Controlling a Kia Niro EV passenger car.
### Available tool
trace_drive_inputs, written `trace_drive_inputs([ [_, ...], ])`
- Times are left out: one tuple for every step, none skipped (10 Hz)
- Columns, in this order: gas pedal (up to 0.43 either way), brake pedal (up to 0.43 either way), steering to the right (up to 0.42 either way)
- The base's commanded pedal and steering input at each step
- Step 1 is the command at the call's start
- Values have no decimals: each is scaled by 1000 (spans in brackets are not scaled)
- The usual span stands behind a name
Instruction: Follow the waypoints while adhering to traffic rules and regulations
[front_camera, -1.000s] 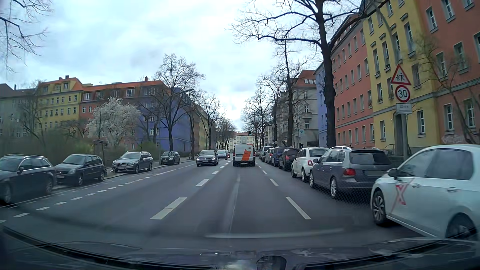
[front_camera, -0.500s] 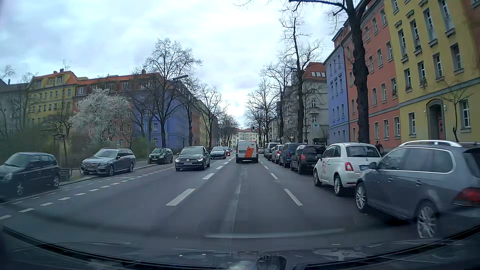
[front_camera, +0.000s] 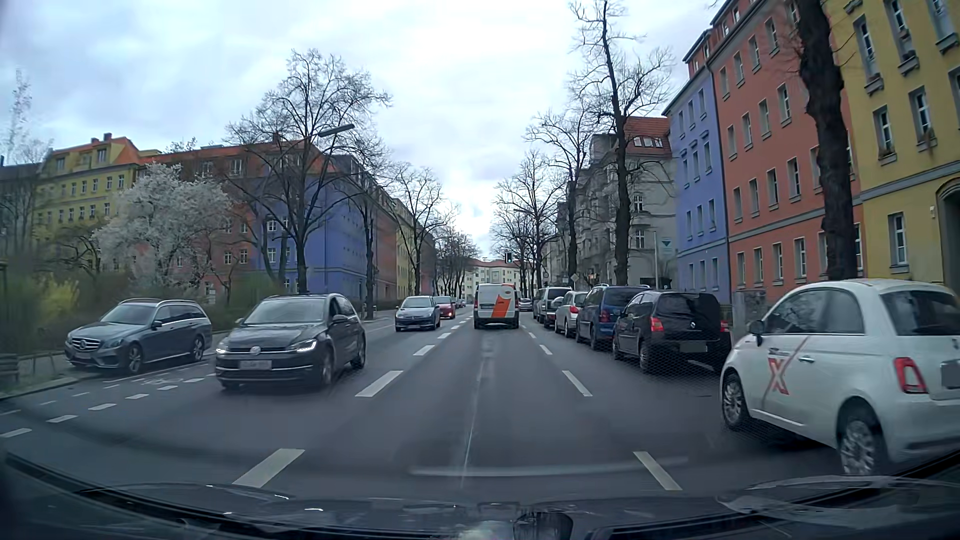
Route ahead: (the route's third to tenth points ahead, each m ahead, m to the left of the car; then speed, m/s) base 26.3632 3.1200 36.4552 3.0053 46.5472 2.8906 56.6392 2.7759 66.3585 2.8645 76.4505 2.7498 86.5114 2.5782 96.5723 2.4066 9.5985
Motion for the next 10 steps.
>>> trace_drive_inputs([
  [28, 12, 0],
  [28, 12, 0],
  [28, 12, 0],
  [28, 12, 0],
  [28, 12, 0],
  [28, 12, 0],
  [28, 12, 0],
  [28, 12, 0],
  [39, 12, 0],
  [59, 12, 0],
])
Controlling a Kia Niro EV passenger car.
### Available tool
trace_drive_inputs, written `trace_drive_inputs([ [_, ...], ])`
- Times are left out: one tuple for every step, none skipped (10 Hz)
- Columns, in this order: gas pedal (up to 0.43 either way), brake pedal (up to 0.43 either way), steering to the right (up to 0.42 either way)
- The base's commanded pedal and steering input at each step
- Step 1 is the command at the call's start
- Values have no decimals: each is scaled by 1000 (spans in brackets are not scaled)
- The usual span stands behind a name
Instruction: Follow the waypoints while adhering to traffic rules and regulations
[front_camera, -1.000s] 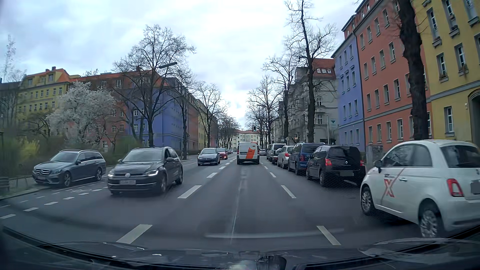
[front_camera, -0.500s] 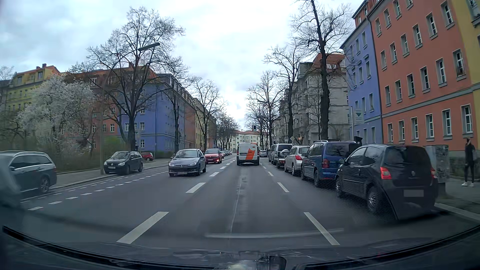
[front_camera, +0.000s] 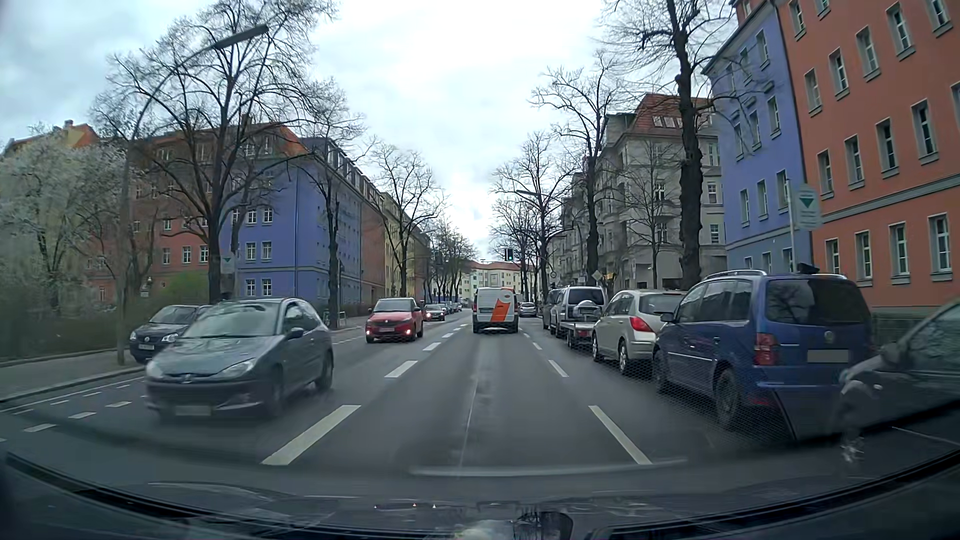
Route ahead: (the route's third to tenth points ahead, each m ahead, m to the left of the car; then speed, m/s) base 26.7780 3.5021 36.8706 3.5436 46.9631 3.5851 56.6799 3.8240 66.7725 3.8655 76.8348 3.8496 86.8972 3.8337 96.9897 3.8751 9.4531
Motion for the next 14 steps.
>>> trace_drive_inputs([
  [59, 12, 0],
  [59, 12, 0],
  [59, 12, 0],
  [59, 12, 0],
  [59, 12, 0],
  [59, 12, 0],
  [8, 12, 0],
  [8, 12, 0],
  [8, 12, 0],
  [8, 12, 0],
  [8, 12, 0],
  [8, 12, 0],
  [8, 12, 0],
  [8, 12, 0],
])
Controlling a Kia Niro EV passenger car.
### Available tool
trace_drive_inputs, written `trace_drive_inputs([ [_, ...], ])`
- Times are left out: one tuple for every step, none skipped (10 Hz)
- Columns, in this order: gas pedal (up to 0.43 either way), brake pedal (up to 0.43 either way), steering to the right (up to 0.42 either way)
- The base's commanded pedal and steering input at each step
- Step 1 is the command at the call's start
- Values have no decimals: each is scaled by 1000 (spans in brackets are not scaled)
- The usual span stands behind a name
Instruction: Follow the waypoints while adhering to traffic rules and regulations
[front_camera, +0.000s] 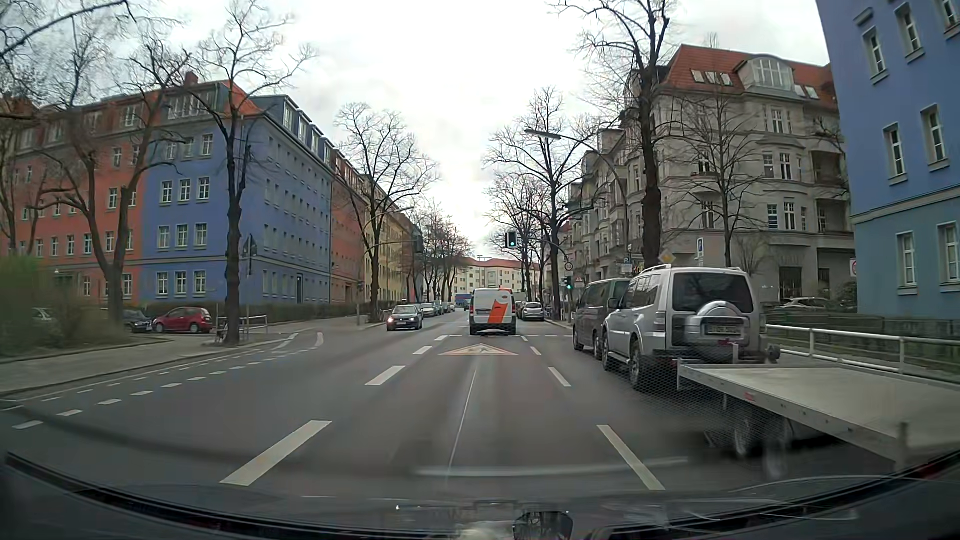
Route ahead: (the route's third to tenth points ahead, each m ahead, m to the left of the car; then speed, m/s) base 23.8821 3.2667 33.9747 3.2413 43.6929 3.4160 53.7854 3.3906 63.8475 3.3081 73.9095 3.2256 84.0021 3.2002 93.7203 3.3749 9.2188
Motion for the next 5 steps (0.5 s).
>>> trace_drive_inputs([
  [8, 12, 0],
  [0, 12, 0],
  [0, 12, 0],
  [0, 12, -1],
  [0, 12, -3],
])
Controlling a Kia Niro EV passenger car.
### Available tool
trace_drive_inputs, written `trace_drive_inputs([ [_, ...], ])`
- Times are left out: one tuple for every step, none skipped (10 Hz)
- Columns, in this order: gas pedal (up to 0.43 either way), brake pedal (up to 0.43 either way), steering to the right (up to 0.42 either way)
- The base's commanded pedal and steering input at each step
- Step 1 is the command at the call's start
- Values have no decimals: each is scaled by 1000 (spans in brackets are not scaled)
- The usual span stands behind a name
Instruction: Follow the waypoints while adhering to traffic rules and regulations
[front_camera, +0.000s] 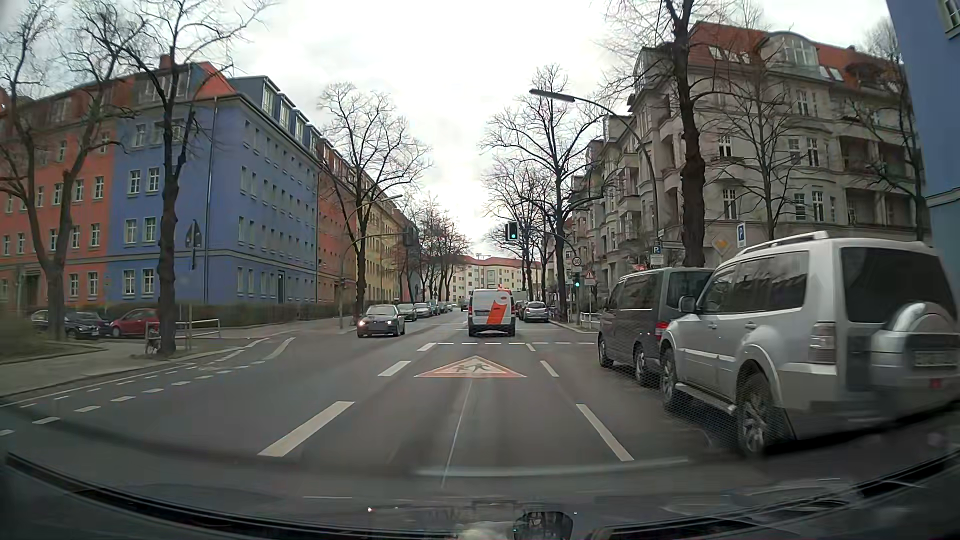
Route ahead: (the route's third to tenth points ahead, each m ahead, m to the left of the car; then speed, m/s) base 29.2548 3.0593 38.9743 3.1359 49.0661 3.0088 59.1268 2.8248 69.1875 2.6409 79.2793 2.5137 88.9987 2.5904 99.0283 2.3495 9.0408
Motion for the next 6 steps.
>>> trace_drive_inputs([
  [0, 12, -2],
  [0, 12, -2],
  [0, 12, -2],
  [0, 12, -3],
  [0, 12, -3],
  [0, 12, -3],
])
